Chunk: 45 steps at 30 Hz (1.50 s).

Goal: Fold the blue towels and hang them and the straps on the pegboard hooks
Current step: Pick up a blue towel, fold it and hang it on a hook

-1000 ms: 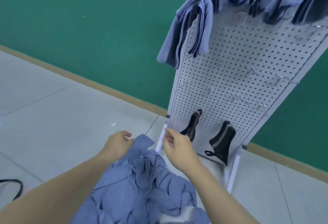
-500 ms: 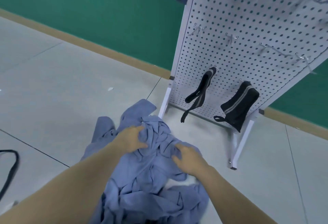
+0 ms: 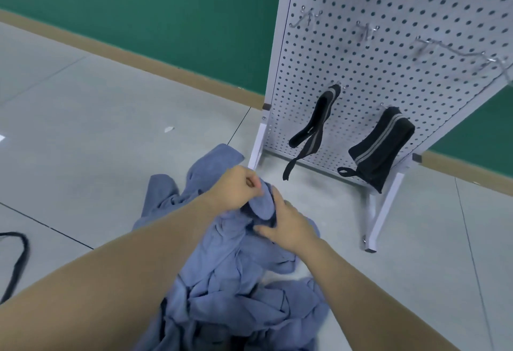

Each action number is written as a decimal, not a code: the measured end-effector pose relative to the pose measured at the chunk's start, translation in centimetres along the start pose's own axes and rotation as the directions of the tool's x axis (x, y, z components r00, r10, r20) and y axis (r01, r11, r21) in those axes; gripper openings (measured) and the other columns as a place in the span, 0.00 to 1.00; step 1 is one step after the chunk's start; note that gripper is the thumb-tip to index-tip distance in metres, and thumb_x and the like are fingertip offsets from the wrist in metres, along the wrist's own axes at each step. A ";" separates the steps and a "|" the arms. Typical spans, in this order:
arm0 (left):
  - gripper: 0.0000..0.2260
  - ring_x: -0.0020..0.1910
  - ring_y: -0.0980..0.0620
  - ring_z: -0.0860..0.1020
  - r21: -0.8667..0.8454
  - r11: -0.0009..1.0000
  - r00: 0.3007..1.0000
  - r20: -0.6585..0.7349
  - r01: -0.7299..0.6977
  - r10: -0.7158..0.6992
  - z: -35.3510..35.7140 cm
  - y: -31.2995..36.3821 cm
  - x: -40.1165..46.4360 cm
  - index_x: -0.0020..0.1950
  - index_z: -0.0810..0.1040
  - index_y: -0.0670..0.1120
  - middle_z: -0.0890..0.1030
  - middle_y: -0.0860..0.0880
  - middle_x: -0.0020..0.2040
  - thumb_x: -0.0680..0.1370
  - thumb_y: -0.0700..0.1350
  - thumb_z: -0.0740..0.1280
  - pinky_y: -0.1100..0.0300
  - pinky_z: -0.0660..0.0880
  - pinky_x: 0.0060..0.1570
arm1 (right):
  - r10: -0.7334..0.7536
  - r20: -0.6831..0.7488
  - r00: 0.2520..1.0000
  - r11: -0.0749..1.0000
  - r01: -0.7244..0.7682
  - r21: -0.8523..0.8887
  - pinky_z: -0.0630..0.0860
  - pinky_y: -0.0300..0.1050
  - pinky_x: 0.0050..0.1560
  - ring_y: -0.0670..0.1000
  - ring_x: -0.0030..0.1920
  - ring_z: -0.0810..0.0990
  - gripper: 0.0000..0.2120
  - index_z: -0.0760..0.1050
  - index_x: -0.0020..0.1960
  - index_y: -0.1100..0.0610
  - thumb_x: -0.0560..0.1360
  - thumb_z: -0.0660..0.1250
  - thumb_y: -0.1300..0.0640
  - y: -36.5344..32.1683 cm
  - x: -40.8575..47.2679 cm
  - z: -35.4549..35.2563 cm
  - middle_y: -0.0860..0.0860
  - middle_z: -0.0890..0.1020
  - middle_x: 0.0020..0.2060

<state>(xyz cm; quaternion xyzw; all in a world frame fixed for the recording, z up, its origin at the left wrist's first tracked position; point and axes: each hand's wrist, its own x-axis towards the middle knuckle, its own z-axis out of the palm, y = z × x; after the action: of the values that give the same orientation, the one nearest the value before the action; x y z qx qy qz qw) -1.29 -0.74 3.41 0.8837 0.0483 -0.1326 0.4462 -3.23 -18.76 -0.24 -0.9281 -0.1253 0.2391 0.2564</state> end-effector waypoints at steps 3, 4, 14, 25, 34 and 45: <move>0.07 0.30 0.64 0.77 -0.087 0.993 0.992 0.093 -0.083 0.091 -1.4 5.7 -0.5 0.39 0.82 0.44 0.80 0.58 0.27 0.76 0.37 0.75 0.70 0.73 0.36 | -0.022 -0.230 0.973 0.971 0.075 0.226 0.79 0.53 0.53 0.57 0.55 0.81 0.29 0.71 0.72 0.49 0.74 0.70 0.40 -2.4 -0.7 -2.7 0.53 0.81 0.55; 0.05 0.30 0.66 0.76 -0.084 0.990 0.987 0.104 -0.117 0.125 -2.0 7.8 -0.8 0.41 0.83 0.42 0.80 0.60 0.27 0.76 0.38 0.76 0.72 0.72 0.35 | -0.034 -0.301 0.953 0.942 0.131 0.308 0.79 0.52 0.49 0.55 0.51 0.82 0.21 0.76 0.63 0.50 0.74 0.66 0.42 -3.2 -0.9 -3.8 0.52 0.82 0.50; 0.05 0.39 0.61 0.78 -0.049 0.895 0.894 -0.100 -0.442 0.436 -12.6 22.4 -11.2 0.52 0.86 0.48 0.85 0.55 0.45 0.79 0.43 0.70 0.68 0.75 0.43 | -0.042 -0.584 0.811 0.857 0.329 0.395 0.62 0.45 0.32 0.50 0.31 0.63 0.11 0.69 0.39 0.54 0.79 0.67 0.58 -13.8 -10.2 -18.7 0.53 0.70 0.32; 0.08 0.36 0.51 0.74 0.062 0.813 0.769 -0.288 -0.579 0.571 -12.2 24.1 -19.7 0.44 0.79 0.43 0.81 0.42 0.39 0.80 0.46 0.71 0.54 0.75 0.43 | -0.179 -0.712 0.679 0.830 0.493 0.261 0.66 0.48 0.40 0.50 0.41 0.69 0.11 0.71 0.49 0.68 0.80 0.68 0.60 -20.1 -24.8 -29.3 0.54 0.72 0.40; 0.15 0.39 0.49 0.71 -0.176 0.720 0.738 -0.253 -0.671 0.626 -11.8 25.3 -22.5 0.46 0.76 0.41 0.75 0.44 0.37 0.79 0.53 0.64 0.42 0.76 0.47 | -0.054 -0.676 0.735 0.851 0.388 0.354 0.81 0.52 0.59 0.53 0.54 0.85 0.05 0.82 0.48 0.48 0.78 0.72 0.47 -13.7 -30.6 -28.0 0.52 0.86 0.51; 0.12 0.35 0.49 0.65 -0.211 0.797 0.807 -0.338 -0.566 0.484 -12.1 23.5 -20.2 0.47 0.74 0.41 0.71 0.45 0.34 0.85 0.48 0.62 0.56 0.61 0.36 | -0.014 -0.696 0.718 0.792 0.433 0.431 0.70 0.49 0.39 0.51 0.34 0.68 0.25 0.67 0.35 0.68 0.78 0.70 0.50 -9.1 -29.0 -27.7 0.55 0.70 0.30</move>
<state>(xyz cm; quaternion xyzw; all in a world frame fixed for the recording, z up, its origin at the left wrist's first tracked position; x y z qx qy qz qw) -13.57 -4.40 34.06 0.7923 -0.1216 0.1267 0.5843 -14.91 -33.00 36.54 -0.8074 -0.0665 -0.1132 0.5752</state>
